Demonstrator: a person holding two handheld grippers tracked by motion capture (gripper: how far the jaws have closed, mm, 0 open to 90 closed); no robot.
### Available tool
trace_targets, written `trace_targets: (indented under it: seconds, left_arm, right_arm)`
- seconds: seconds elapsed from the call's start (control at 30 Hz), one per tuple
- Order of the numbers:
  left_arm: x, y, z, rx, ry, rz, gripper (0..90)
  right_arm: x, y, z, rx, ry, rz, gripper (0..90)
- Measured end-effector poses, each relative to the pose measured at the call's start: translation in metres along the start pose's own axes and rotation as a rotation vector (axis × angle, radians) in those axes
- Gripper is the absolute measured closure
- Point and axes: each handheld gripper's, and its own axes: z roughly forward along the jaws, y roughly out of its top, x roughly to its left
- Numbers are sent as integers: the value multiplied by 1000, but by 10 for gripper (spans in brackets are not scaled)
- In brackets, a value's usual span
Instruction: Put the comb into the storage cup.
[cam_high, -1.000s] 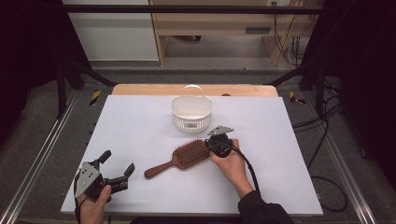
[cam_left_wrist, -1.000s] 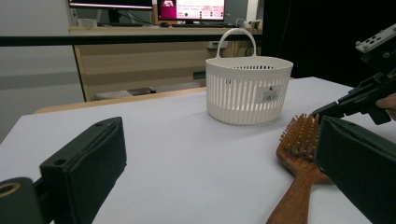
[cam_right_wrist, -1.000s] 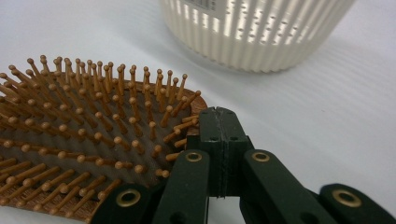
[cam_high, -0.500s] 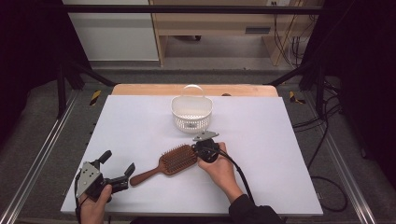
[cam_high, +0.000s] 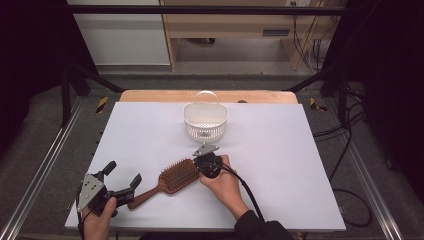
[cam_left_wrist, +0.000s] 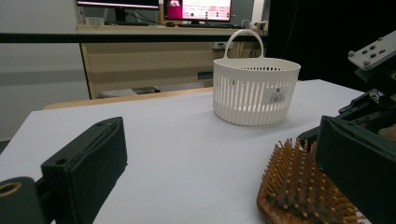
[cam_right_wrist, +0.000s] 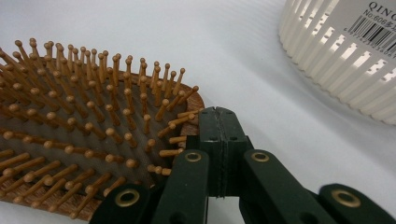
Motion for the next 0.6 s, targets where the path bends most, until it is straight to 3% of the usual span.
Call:
trace_targets:
  seconds: [0.3,0.5,0.53,0.57,0.6]
  left_arm:
    - [2,0,-1,-1,2,-4,24]
    - [1,1,-2,-5,4,-3,24]
    - [1,1,-2,-5,4,-4,24]
    - [1,2,-3,-4,3,-4,24]
    - [1,2,-3,-3,4,-5,24]
  right_arm:
    - [-13,-3,-19,-72,-31,31,900]
    - [-26,-10,-49,-201,-26,77,880]
    - [-26,-10,-49,-201,-26,77,880]
    - [-28,-13,-57,-246,-23,90,804]
    - [-28,-13,-57,-246,-23,90,804]
